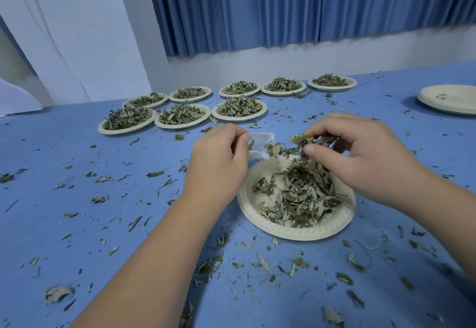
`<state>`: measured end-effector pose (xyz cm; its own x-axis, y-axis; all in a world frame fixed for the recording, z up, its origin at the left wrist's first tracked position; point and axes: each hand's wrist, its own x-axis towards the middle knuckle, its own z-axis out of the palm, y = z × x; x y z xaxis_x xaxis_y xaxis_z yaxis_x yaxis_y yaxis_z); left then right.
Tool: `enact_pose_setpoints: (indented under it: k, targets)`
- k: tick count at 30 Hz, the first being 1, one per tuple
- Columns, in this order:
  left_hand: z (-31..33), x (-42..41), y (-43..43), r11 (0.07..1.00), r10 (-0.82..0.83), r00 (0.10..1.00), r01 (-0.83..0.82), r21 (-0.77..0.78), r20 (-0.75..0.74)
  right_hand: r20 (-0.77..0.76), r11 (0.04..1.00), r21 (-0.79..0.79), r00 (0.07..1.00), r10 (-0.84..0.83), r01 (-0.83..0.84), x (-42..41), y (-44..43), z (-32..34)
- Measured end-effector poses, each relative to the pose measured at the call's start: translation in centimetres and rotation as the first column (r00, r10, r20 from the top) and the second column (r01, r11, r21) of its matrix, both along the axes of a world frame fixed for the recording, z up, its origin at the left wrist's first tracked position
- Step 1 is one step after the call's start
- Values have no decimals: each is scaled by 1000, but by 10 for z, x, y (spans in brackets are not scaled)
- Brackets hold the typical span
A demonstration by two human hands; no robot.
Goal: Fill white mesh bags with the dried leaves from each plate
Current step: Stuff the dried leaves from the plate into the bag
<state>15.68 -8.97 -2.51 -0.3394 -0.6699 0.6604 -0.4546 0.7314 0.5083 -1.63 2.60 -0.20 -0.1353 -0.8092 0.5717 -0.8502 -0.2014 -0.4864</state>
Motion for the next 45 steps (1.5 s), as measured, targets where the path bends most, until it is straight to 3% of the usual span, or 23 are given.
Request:
enact_pose_setpoints:
  k: [6, 13, 29, 40, 45]
  targets:
    - [3, -2, 3, 999, -18, 996, 23, -49, 92, -31, 998, -54, 999, -37, 35, 3, -1, -1]
    - [2, -5, 10, 995, -71, 995, 76, -71, 76, -165, 996, -38, 983, -80, 75, 7, -4, -6]
    - [0, -18, 26, 971, -183, 981, 190, 144, -58, -432, 993, 5, 896, -106, 120, 22, -1, -6]
    - [-1, -22, 29, 949, -213, 973, 228, 218, -91, -332, 987, -16, 930, -159, 163, 27, -5, -7]
    - [-1, -22, 30, 928, -205, 967, 241, 283, -151, -285, 994, 11, 953, -103, 111, 26, -6, -8]
